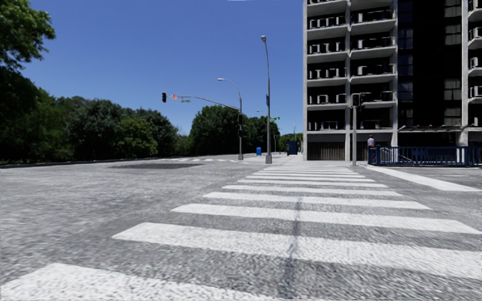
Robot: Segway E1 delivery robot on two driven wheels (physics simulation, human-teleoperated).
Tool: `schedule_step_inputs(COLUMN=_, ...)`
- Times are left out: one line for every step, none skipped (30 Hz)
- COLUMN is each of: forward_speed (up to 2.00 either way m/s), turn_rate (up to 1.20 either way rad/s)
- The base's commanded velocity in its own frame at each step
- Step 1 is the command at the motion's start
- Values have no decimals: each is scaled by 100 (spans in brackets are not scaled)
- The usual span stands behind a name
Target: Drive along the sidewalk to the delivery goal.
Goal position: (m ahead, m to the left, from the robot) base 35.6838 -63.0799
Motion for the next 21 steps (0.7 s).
schedule_step_inputs(forward_speed=153, turn_rate=-59)
schedule_step_inputs(forward_speed=153, turn_rate=-59)
schedule_step_inputs(forward_speed=153, turn_rate=-59)
schedule_step_inputs(forward_speed=153, turn_rate=-59)
schedule_step_inputs(forward_speed=153, turn_rate=-59)
schedule_step_inputs(forward_speed=153, turn_rate=-59)
schedule_step_inputs(forward_speed=153, turn_rate=-59)
schedule_step_inputs(forward_speed=153, turn_rate=-59)
schedule_step_inputs(forward_speed=153, turn_rate=-59)
schedule_step_inputs(forward_speed=166, turn_rate=-32)
schedule_step_inputs(forward_speed=168, turn_rate=-27)
schedule_step_inputs(forward_speed=170, turn_rate=-24)
schedule_step_inputs(forward_speed=172, turn_rate=-24)
schedule_step_inputs(forward_speed=177, turn_rate=-21)
schedule_step_inputs(forward_speed=190, turn_rate=-17)
schedule_step_inputs(forward_speed=200, turn_rate=-12)
schedule_step_inputs(forward_speed=200, turn_rate=-7)
schedule_step_inputs(forward_speed=200, turn_rate=-1)
schedule_step_inputs(forward_speed=200, turn_rate=0)
schedule_step_inputs(forward_speed=200, turn_rate=0)
schedule_step_inputs(forward_speed=200, turn_rate=0)
